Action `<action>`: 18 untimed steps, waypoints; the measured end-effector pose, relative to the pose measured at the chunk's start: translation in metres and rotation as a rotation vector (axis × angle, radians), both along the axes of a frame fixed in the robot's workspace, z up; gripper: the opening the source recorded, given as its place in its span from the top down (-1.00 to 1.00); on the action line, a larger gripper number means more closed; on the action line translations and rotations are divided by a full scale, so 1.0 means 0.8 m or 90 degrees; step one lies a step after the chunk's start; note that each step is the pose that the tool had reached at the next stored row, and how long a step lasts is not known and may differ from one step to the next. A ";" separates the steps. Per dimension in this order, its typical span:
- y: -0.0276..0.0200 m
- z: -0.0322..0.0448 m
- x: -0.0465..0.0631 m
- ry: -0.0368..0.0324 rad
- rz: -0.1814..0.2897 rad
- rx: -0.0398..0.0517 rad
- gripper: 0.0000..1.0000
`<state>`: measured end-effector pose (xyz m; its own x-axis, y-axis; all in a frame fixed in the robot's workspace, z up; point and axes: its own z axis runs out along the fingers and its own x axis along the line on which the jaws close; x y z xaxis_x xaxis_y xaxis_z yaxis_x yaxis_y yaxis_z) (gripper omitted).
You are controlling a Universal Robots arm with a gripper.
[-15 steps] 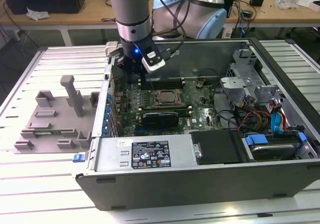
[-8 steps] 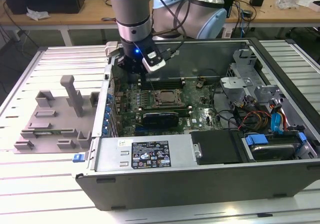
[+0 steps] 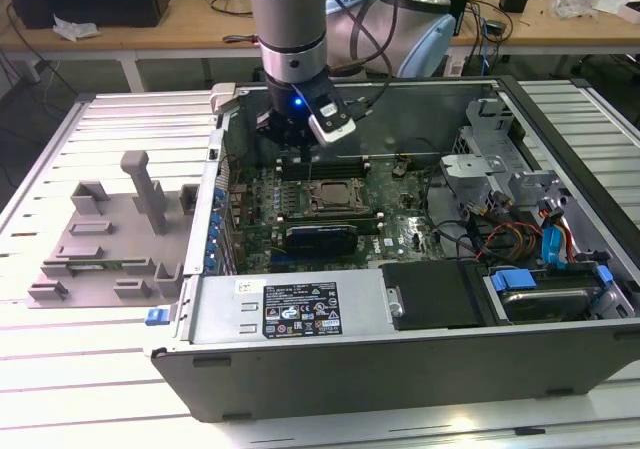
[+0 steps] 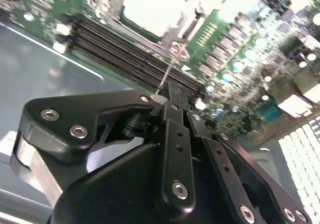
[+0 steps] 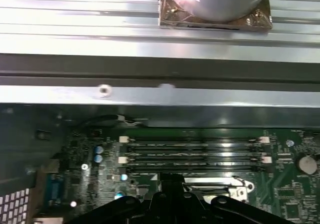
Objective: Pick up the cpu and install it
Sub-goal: 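Install the first cpu locking lever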
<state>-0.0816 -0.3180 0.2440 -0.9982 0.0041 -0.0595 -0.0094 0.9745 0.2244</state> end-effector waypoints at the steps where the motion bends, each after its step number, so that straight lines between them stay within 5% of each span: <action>1: -0.0003 0.0000 0.003 0.0001 0.000 0.0000 0.79; 7: -0.0007 -0.0001 0.014 0.0002 0.000 0.0000 0.79; 9: -0.0015 -0.0040 0.014 -0.0082 0.000 -0.0001 0.79; 11: -0.0029 -0.0076 0.014 -0.0119 -0.001 0.0001 0.79; 15: -0.0042 -0.0162 0.016 -0.0123 -0.009 0.0000 0.79; 18: -0.0043 -0.0231 0.017 -0.0122 -0.042 -0.0003 0.79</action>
